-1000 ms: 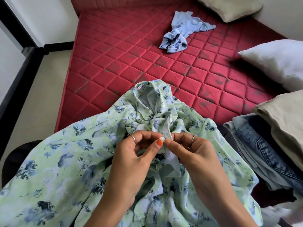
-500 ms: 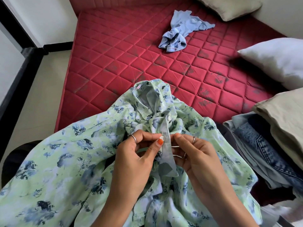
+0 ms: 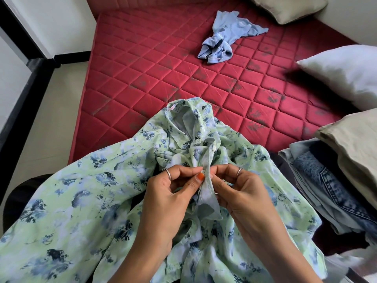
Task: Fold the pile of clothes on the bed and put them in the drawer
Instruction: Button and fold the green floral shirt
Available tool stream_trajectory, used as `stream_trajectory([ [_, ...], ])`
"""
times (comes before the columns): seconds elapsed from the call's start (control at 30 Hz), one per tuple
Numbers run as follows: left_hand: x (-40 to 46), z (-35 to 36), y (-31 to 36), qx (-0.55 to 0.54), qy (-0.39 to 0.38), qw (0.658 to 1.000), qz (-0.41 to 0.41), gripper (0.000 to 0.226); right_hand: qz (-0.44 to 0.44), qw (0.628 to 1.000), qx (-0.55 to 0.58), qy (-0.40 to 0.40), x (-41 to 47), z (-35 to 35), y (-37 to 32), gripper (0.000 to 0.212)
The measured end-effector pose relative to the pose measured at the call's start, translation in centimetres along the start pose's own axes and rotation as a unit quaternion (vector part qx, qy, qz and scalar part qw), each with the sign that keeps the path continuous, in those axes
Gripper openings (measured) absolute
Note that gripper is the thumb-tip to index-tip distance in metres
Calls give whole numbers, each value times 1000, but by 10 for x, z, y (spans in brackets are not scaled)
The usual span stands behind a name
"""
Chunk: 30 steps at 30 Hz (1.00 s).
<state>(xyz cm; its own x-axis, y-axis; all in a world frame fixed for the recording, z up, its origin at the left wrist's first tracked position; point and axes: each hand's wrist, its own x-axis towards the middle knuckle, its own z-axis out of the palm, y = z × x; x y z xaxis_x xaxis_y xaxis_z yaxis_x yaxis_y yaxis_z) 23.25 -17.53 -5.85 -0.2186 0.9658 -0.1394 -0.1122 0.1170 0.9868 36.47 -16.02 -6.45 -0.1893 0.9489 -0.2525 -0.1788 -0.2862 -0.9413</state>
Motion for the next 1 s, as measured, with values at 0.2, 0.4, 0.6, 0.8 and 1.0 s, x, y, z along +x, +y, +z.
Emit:
stream_trajectory([
  [0.2, -3, 3, -2, -1, 4, 1000, 1, 16, -3, 999, 0, 34, 1, 5, 5, 16],
  [0.4, -13, 8, -6, 26, -5, 1000, -10, 24, 11, 999, 9, 47, 0, 5, 6, 10],
  [0.6, -14, 12, -6, 31, -2, 999, -12, 22, -9, 997, -29, 70, 2, 8, 6, 9],
  [0.8, -3, 3, 2, 148, -1, 988, 49, 22, -53, 993, -66, 87, 5, 10, 10, 9],
  [1.0, -4, -4, 5, 285, 49, 948, 134, 28, -71, 992, -83, 63, 9, 20, 13, 12],
])
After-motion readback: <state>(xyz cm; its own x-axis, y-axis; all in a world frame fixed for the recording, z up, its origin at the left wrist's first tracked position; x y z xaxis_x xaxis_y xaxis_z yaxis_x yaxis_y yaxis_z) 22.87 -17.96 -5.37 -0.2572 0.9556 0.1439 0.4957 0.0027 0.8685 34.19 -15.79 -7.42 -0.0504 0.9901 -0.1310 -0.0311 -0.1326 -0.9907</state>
